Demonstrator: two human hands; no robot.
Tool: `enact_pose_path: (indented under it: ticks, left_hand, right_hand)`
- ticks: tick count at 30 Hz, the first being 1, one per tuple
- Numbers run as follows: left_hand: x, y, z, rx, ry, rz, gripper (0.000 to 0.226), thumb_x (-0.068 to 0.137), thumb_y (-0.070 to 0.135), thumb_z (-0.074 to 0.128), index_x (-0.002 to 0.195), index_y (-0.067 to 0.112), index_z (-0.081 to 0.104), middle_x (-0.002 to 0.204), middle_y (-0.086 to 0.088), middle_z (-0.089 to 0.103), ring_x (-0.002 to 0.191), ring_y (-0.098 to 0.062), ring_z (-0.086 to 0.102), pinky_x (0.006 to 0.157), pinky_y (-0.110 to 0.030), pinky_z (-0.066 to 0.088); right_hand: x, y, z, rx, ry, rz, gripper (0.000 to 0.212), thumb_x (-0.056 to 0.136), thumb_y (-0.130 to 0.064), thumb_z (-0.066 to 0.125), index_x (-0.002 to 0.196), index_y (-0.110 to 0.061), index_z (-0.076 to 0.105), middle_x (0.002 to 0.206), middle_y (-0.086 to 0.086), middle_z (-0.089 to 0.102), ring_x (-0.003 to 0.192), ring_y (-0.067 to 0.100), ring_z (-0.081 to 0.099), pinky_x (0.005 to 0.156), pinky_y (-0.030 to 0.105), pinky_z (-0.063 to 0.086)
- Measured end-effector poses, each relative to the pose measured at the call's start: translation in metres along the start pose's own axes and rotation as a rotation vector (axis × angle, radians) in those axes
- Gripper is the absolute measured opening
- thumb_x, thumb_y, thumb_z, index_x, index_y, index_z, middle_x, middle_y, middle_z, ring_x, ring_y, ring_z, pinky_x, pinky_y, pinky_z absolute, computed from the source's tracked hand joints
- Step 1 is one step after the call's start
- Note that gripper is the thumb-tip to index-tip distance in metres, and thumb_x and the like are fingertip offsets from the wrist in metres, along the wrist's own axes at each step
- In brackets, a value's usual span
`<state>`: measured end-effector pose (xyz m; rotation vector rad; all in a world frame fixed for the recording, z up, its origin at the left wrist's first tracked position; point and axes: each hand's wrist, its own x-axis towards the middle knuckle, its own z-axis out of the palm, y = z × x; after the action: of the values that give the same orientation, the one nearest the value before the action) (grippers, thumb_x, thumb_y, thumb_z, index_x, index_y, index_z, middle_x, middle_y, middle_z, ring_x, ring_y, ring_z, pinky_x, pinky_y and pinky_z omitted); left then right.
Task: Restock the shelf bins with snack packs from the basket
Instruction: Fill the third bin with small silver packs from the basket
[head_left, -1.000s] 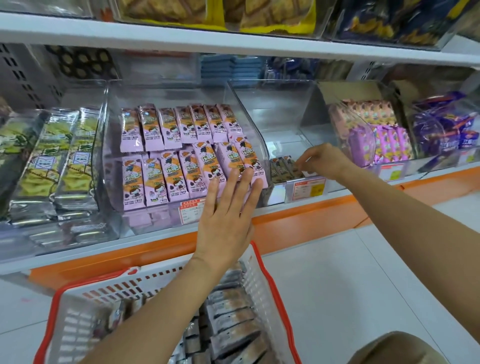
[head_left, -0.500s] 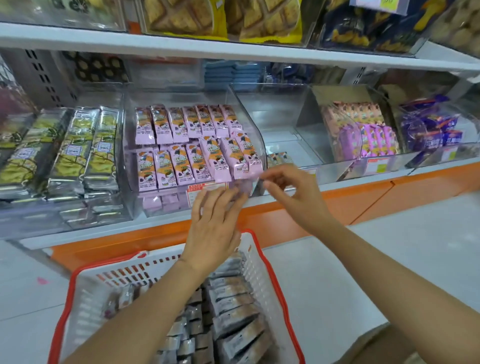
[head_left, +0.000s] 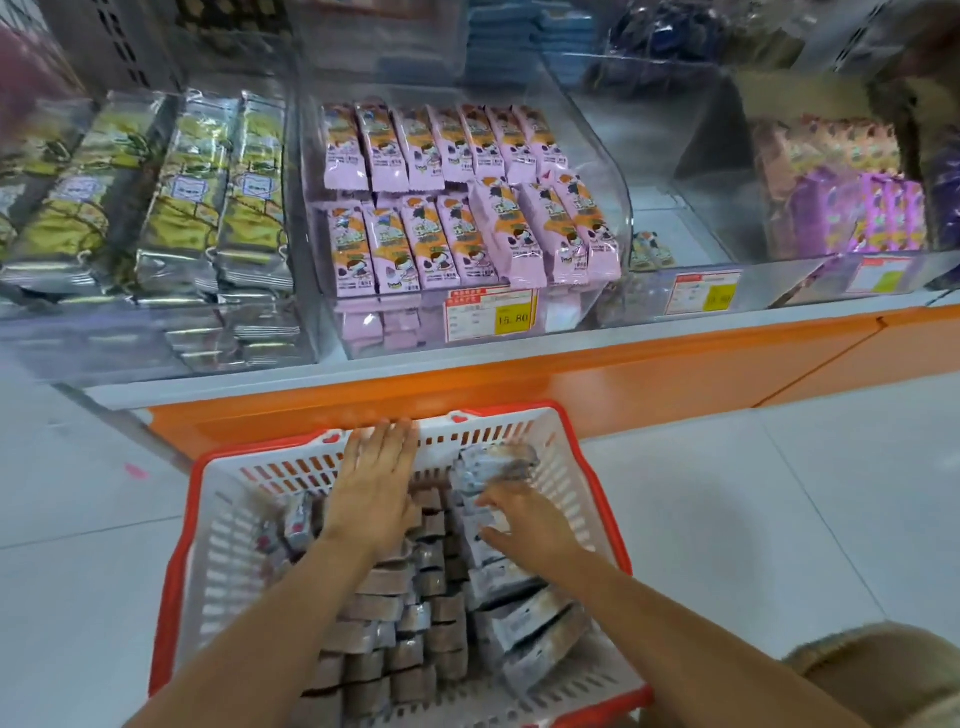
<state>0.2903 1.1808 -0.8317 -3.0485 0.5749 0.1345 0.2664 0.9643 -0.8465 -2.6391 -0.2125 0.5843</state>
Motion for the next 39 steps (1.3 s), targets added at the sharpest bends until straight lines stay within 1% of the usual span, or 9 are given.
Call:
enact_pose_path:
  ticks: [4, 9, 15, 20, 23, 28, 32, 36, 39]
  left_hand:
    - [0.001, -0.006, 0.021, -0.049, 0.031, 0.03, 0.094, 0.071, 0.025, 0.077, 0.15, 0.001, 0.033, 0.156, -0.018, 0.035, 0.143, -0.037, 0.034, 0.116, -0.052, 0.011]
    - [0.002, -0.004, 0.03, -0.071, 0.05, 0.008, 0.073, 0.082, 0.029, 0.034, 0.15, 0.002, 0.033, 0.155, -0.017, 0.036, 0.144, -0.036, 0.034, 0.115, -0.055, 0.017]
    - [0.003, -0.006, 0.033, -0.073, 0.05, 0.002, 0.069, 0.086, 0.026, 0.026, 0.15, 0.002, 0.035, 0.155, -0.016, 0.037, 0.143, -0.035, 0.035, 0.116, -0.052, 0.014]
    - [0.002, -0.005, 0.023, -0.096, -0.008, 0.002, 0.079, 0.09, 0.026, 0.052, 0.156, 0.007, 0.013, 0.162, -0.013, 0.019, 0.151, -0.031, 0.016, 0.123, -0.049, 0.005]
    - [0.002, 0.001, 0.007, -0.168, -0.038, -0.023, 0.073, 0.099, 0.029, 0.043, 0.157, 0.008, 0.005, 0.165, -0.011, 0.007, 0.153, -0.027, 0.001, 0.123, -0.043, -0.005]
    - [0.0, 0.031, -0.042, -0.816, -0.037, -0.226, 0.053, 0.106, 0.045, 0.02, 0.146, 0.017, 0.043, 0.137, -0.01, 0.056, 0.124, -0.029, 0.052, 0.109, -0.04, 0.037]
    - [0.005, 0.062, -0.084, -1.507, -0.204, -0.412, 0.021, 0.104, 0.04, 0.041, 0.103, 0.027, 0.056, 0.091, -0.003, 0.069, 0.081, -0.018, 0.07, 0.093, -0.041, 0.054]
    - [0.003, 0.084, -0.117, -1.591, -0.062, -0.363, 0.014, 0.102, 0.026, 0.051, 0.092, 0.021, 0.059, 0.082, 0.001, 0.062, 0.059, -0.006, 0.063, 0.056, -0.011, 0.048]
    - [0.002, 0.094, -0.136, -1.546, 0.022, -0.233, 0.013, 0.101, 0.019, 0.054, 0.096, 0.013, 0.064, 0.083, -0.004, 0.06, 0.059, -0.004, 0.056, 0.054, -0.012, 0.046]
  right_hand:
    - [0.014, -0.002, 0.018, -0.17, -0.06, 0.014, 0.041, 0.093, -0.033, 0.059, 0.131, -0.02, 0.053, 0.13, 0.004, 0.056, 0.12, 0.023, 0.051, 0.096, 0.032, 0.045]
    - [0.026, -0.003, 0.028, -0.375, -0.117, 0.019, 0.042, 0.089, -0.036, 0.064, 0.127, -0.021, 0.054, 0.131, 0.006, 0.05, 0.127, 0.026, 0.042, 0.103, 0.037, 0.041]
    - [0.035, -0.005, 0.016, -0.459, -0.148, -0.058, 0.036, 0.091, -0.032, 0.064, 0.119, -0.011, 0.059, 0.125, 0.01, 0.054, 0.117, 0.029, 0.052, 0.092, 0.036, 0.045]
    - [0.02, -0.008, -0.017, -0.136, 0.075, -0.126, 0.013, 0.088, -0.023, 0.064, 0.09, -0.016, 0.053, 0.094, 0.003, 0.058, 0.092, 0.027, 0.061, 0.069, 0.031, 0.042]
    - [0.004, -0.006, -0.043, 0.175, 0.189, -0.108, 0.017, 0.086, -0.022, 0.069, 0.098, -0.021, 0.058, 0.08, -0.001, 0.06, 0.074, 0.017, 0.06, 0.067, 0.031, 0.051]
    - [-0.03, -0.011, -0.087, 0.757, 0.323, -0.178, 0.027, 0.089, -0.003, 0.067, 0.113, -0.013, 0.062, 0.085, 0.001, 0.063, 0.078, 0.011, 0.06, 0.075, 0.023, 0.051]
    - [-0.054, -0.012, -0.113, 0.865, 0.399, -0.25, 0.028, 0.087, 0.004, 0.065, 0.111, -0.002, 0.053, 0.098, 0.011, 0.061, 0.09, 0.017, 0.061, 0.082, 0.031, 0.051]
    - [-0.085, -0.009, -0.139, 0.726, 0.357, -0.27, 0.033, 0.086, 0.0, 0.066, 0.115, -0.012, 0.053, 0.106, 0.001, 0.059, 0.095, 0.009, 0.058, 0.082, 0.024, 0.049]
    - [-0.106, -0.009, -0.159, 0.546, 0.326, -0.303, 0.023, 0.087, -0.004, 0.07, 0.105, -0.015, 0.06, 0.1, -0.001, 0.063, 0.087, 0.003, 0.057, 0.076, 0.016, 0.046]
